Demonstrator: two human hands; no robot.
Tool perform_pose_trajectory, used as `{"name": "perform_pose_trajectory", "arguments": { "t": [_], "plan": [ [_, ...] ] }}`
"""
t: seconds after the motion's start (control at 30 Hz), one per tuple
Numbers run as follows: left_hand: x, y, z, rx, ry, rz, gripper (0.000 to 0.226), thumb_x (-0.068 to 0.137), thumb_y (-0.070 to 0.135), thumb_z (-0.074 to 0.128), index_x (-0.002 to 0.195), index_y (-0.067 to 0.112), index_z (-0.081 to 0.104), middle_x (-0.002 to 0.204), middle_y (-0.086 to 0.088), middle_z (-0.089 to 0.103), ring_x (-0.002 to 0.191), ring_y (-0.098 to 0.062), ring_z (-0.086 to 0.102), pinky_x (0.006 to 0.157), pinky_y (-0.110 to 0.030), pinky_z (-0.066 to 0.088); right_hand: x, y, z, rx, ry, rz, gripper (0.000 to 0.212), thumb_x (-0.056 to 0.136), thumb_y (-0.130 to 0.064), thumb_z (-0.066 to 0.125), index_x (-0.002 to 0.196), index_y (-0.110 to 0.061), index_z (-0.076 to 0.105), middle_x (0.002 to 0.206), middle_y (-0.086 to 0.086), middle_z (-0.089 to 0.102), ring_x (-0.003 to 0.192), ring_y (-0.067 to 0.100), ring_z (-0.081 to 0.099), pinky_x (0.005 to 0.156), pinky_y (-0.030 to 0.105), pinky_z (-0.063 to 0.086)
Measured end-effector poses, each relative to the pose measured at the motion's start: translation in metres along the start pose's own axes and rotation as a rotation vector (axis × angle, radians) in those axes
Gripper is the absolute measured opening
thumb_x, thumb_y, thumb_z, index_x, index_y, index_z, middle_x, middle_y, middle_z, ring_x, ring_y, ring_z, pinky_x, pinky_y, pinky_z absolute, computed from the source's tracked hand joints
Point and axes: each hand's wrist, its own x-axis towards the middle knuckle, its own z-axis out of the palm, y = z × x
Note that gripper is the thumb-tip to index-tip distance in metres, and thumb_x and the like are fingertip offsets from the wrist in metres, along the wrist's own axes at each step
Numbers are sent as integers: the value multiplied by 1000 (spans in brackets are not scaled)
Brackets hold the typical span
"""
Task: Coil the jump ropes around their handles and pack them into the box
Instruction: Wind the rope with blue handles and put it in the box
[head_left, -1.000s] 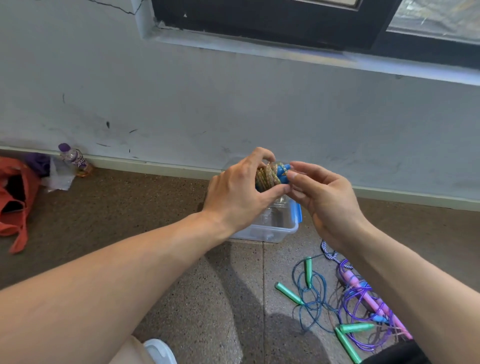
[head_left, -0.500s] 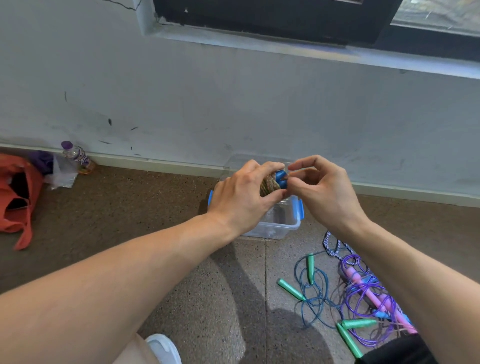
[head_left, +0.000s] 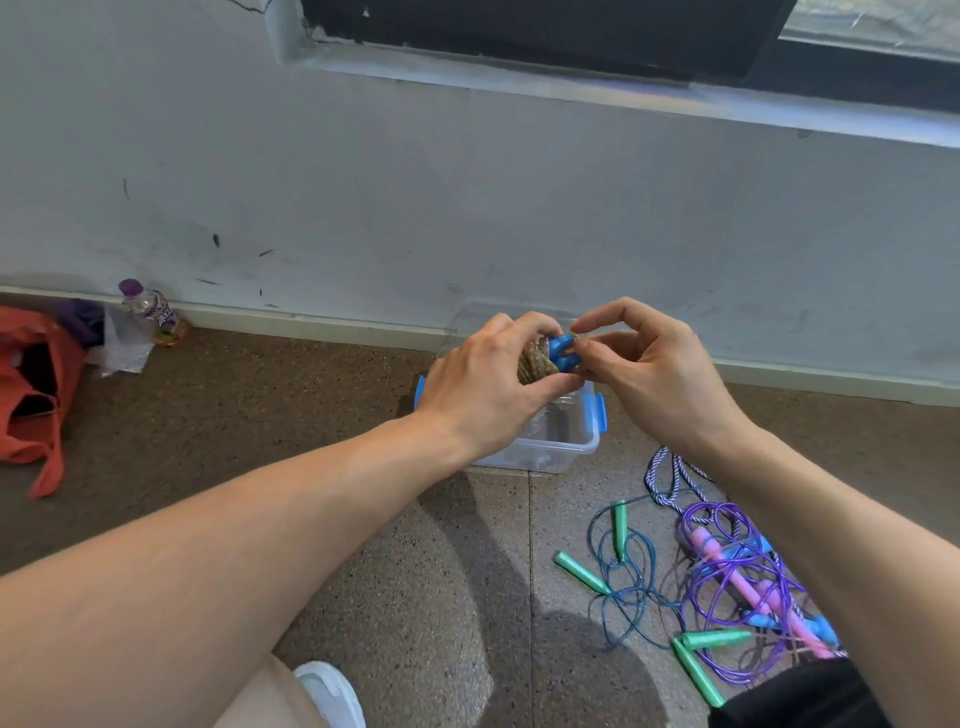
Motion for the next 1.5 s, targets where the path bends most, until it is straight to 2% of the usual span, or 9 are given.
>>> {"name": "perform_pose_trajectory", "arguments": {
  "t": [0.17, 0.27, 0.43, 0.5, 0.8, 0.93, 1.07, 1.23, 1.5],
  "plan": [
    [4, 0, 2, -67, -46, -60, 36, 82, 59, 68, 107, 43, 49, 107, 7, 58, 99, -20, 58, 80, -39, 50, -4, -2, 3, -276, 20, -105, 11, 92, -18, 68, 99, -26, 64, 94, -13, 77, 80, -2, 72, 77, 29, 59],
    [4, 2, 3, -143, -63, -95, 36, 80, 57, 72, 101, 43, 47, 105, 5, 59, 98, -21, 58, 81, -41, 51, -5, -2, 3, -386, 46, -148, 8, 94, -22, 67, 96, -26, 61, 94, -14, 76, 79, -5, 70, 70, 24, 55],
    [1, 7, -2, -365, -290, -218, 44, 83, 41, 77, 109, 35, 42, 101, -3, 51, 77, -28, 63, 46, -39, 58, 0, 1, -2, -477, -1, -139, 8, 91, -18, 70, 89, -25, 66, 87, -17, 75, 79, -4, 69, 69, 18, 52],
    [-2, 7, -5, -453, -426, -257, 51, 85, 34, 78, 116, 30, 37, 102, -7, 52, 84, -32, 67, 45, -41, 58, 1, 2, -4, -491, -51, -132, 9, 90, -16, 71, 88, -24, 69, 84, -17, 75, 79, -6, 68, 67, 11, 48],
    [-8, 1, -1, -480, -774, -291, 57, 90, 20, 73, 122, 31, 28, 108, -14, 60, 85, -25, 75, 57, -56, 60, 1, 16, -7, -771, -294, -247, 4, 92, -26, 67, 94, -30, 68, 94, -14, 65, 93, 14, 62, 75, 34, 49],
    [-6, 4, -1, -530, -788, -380, 51, 93, 27, 69, 122, 31, 28, 118, -15, 62, 79, -36, 75, 56, -48, 61, -2, 23, -2, -891, -268, -523, 5, 95, -21, 63, 99, -20, 61, 102, -2, 54, 96, 22, 49, 78, 33, 45],
    [-4, 4, 2, -492, -574, -340, 50, 87, 26, 72, 120, 26, 34, 104, -13, 67, 59, -22, 67, 49, -35, 56, -3, 24, 6, -810, -161, -479, 8, 97, -13, 57, 100, -16, 50, 89, -1, 56, 86, 22, 49, 69, 33, 41],
    [-4, 10, 10, -647, -407, -295, 46, 86, 26, 71, 119, 32, 40, 105, -14, 64, 90, -36, 71, 54, -48, 61, 2, 16, 7, -670, 7, -428, 11, 98, -10, 57, 105, -18, 57, 93, -1, 65, 91, 19, 57, 73, 30, 45],
    [-1, 9, 7, -801, -364, -253, 50, 87, 24, 76, 123, 28, 41, 104, -12, 70, 96, -26, 73, 64, -55, 61, 1, 3, 0, -712, 8, -472, 33, 89, -5, 70, 119, -18, 73, 100, 4, 68, 90, 23, 65, 76, 34, 54]
  ]
}}
